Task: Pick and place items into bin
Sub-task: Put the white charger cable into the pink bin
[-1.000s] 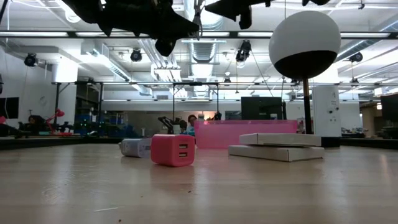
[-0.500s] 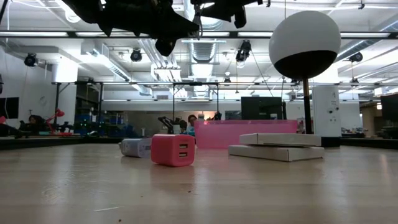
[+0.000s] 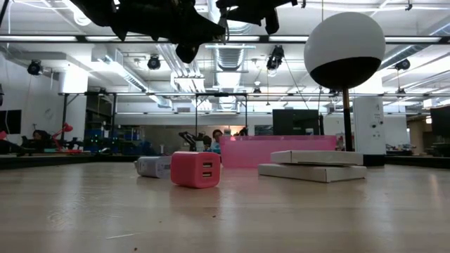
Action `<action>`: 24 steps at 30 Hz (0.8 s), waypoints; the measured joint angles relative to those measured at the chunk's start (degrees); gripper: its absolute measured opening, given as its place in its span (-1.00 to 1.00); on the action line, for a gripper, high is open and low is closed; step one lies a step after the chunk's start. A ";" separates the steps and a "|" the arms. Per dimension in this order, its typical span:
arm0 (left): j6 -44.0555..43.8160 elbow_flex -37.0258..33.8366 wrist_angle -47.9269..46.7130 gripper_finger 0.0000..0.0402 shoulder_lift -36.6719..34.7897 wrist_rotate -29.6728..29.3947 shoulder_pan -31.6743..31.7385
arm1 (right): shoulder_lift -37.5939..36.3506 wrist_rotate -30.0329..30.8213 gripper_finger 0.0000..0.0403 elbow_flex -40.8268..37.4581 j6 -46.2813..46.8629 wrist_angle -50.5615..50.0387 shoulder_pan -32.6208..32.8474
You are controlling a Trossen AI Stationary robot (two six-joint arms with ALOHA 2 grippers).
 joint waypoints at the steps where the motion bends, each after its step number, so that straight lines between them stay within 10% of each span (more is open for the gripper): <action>1: 0.00 0.00 0.00 -0.98 0.00 -0.02 0.00 | 0.00 0.00 -0.26 0.00 0.04 0.00 0.02; 12: -0.02 0.00 -0.02 -0.98 0.00 -0.17 0.00 | 0.00 -0.17 -0.87 0.00 0.15 0.07 0.02; 24: -0.07 0.00 -0.27 -0.79 0.00 0.07 0.00 | -0.09 -0.37 -0.93 0.00 0.26 -0.60 -0.05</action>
